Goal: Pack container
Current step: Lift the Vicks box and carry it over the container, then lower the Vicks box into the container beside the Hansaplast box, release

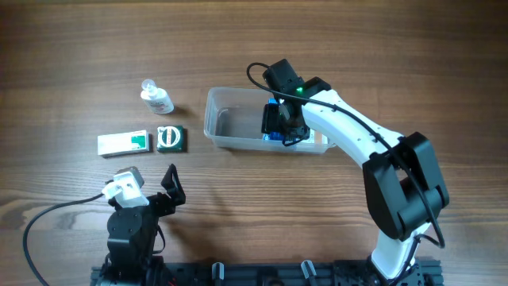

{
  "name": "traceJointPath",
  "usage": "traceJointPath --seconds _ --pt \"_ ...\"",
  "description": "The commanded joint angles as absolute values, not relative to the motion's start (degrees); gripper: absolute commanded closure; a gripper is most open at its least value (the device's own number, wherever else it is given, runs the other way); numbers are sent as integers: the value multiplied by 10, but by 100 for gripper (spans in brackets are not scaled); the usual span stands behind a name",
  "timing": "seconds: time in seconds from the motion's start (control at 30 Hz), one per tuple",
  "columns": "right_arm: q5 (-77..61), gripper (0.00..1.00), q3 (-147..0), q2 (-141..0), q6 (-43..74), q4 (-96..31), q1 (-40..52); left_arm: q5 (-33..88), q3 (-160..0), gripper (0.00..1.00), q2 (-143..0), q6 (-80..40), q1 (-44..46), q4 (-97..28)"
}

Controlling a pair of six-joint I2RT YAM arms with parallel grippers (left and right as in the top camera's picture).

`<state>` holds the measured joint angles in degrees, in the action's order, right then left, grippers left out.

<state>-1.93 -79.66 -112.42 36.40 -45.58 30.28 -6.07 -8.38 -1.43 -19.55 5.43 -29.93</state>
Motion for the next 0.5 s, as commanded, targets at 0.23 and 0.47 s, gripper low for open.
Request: traceJointPath --seconds 0.23,0.47 --pt "0 27 -799 -1066 329 -472 304 -56 -83 0 -9 -184 50 -298" --pt "10 29 -799 -985 308 -474 304 -56 -83 0 -9 -184 50 -298"
